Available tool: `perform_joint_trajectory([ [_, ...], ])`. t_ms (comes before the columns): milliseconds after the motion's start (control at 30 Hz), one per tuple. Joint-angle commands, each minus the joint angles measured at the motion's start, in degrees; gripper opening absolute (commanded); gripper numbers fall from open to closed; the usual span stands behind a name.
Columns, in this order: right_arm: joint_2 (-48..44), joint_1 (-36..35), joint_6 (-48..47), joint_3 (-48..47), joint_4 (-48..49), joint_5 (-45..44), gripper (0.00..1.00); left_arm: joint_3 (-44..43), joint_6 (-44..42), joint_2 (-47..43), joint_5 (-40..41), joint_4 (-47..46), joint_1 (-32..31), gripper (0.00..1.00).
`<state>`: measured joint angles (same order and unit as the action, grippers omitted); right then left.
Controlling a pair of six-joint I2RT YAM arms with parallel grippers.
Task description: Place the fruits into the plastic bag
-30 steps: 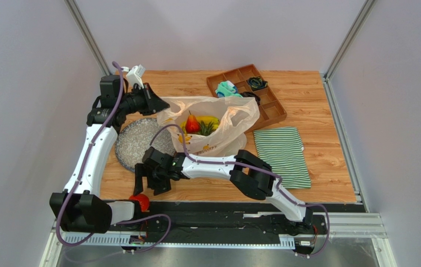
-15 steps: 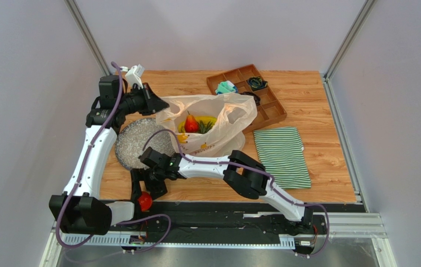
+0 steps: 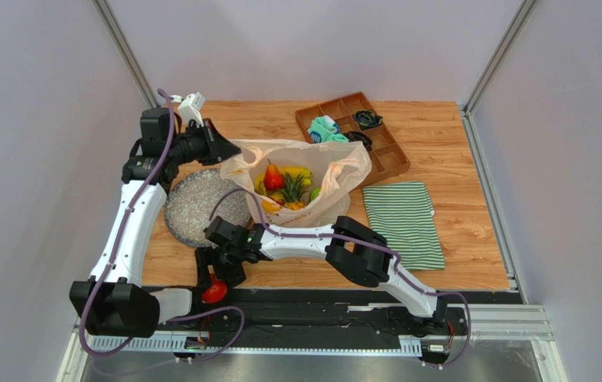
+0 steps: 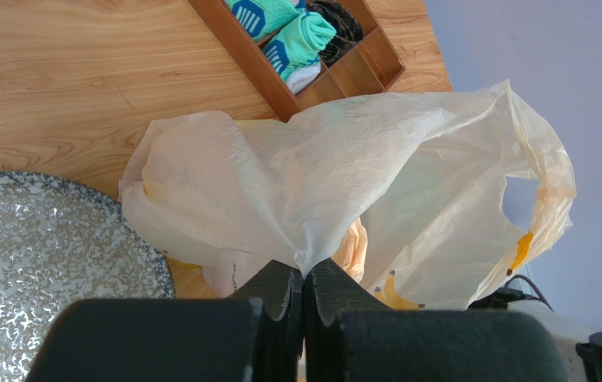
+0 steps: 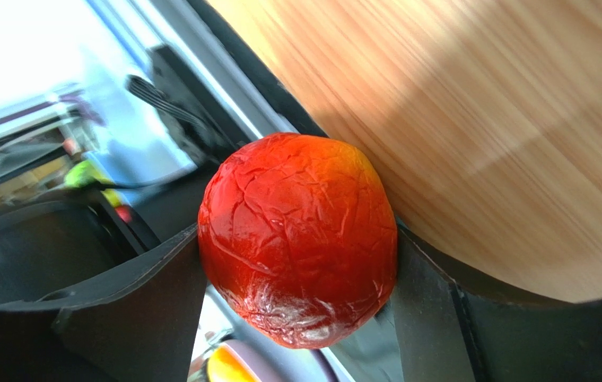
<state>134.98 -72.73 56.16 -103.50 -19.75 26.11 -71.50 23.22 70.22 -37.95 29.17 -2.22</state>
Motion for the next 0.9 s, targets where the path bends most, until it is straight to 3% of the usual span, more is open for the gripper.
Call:
perform_joint_trajectory([
  [0,-12.0,0.2,-4.6,5.3,-1.0,-9.9,0.4,0.0,-0.5,-2.3,0.0,-1.7,0.6,0.0],
  [133,-20.4,0.9,-8.1,9.1,-0.9,-18.4,0.37,0.1,-1.0,-3.4,1.2,-1.7,1.0,0.0],
  [600,-49.3,2.1,-27.4,14.3,-7.2,-31.0,0.37,0.3,-1.5,-3.2,2.8,-1.3,1.3,0.0],
  [867,-51.1,19.7,-28.2,9.8,-16.5,-29.9,0.34,1.1,-0.7,-2.2,-0.6,-3.3,1.3,0.0],
])
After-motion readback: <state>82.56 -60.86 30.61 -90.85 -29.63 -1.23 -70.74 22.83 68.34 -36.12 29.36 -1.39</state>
